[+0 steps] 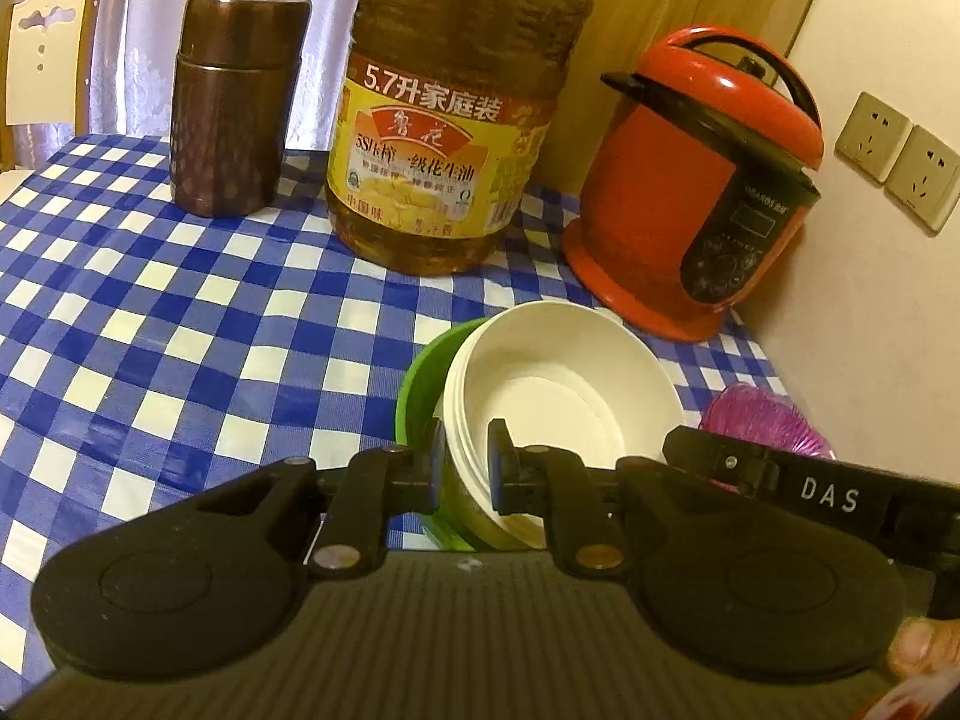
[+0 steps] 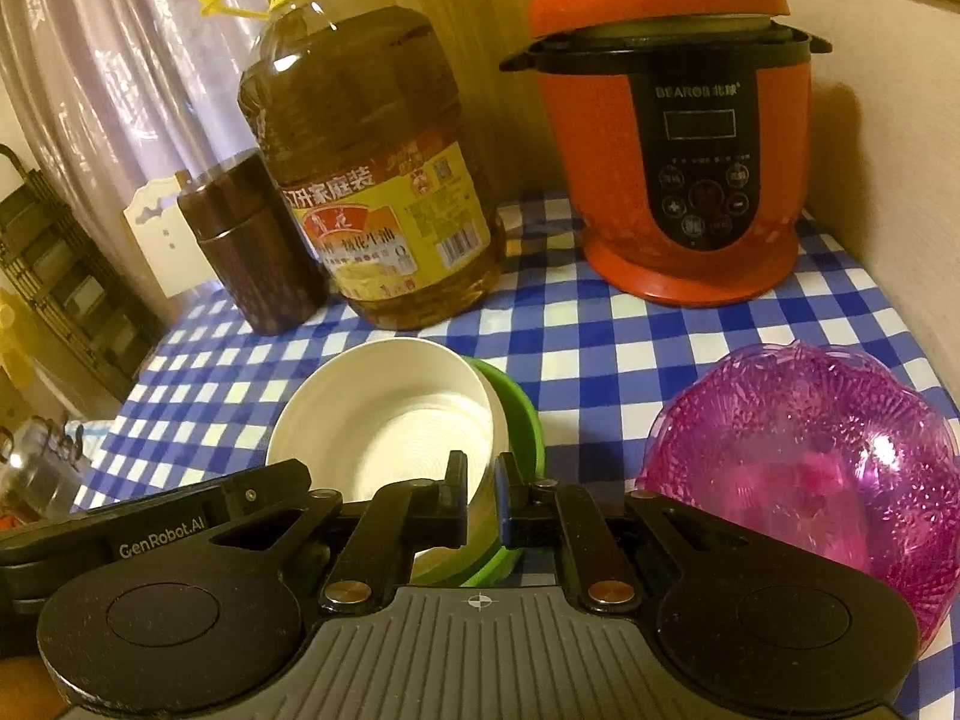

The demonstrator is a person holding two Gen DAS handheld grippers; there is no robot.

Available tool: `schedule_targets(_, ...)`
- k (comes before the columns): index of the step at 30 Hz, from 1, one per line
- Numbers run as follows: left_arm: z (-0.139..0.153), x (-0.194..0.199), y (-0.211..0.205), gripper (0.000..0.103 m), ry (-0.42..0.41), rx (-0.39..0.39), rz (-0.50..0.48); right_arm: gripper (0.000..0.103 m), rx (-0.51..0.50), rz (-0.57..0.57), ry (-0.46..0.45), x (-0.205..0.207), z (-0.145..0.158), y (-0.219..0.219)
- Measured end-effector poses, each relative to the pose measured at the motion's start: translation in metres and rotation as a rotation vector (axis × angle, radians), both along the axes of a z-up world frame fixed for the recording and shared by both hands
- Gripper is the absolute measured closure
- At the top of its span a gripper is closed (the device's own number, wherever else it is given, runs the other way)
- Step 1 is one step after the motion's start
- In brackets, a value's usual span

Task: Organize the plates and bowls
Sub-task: 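Lower the white container into the green bowl and open both tools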

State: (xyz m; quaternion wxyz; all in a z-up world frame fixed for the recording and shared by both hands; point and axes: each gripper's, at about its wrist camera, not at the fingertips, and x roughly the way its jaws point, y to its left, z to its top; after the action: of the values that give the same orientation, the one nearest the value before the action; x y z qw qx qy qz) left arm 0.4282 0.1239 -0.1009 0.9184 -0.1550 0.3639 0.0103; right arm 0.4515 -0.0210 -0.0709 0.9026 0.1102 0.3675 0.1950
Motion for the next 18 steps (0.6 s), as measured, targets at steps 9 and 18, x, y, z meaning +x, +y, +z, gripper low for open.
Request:
schedule_targets(9, -0.0034, 0.0017, -0.0024, 0.091, 0.004, 0.036, -0.017, 0.093, -0.019, 0.016, -0.007, 0.0014, -0.0024, 0.0023)
schedule_targets(18, -0.0035, 0.0010, -0.0066, 0.089, -0.017, 0.092, -0.037, 0.093, -0.012, 0.021, -0.020, 0.0003, -0.0022, 0.0021)
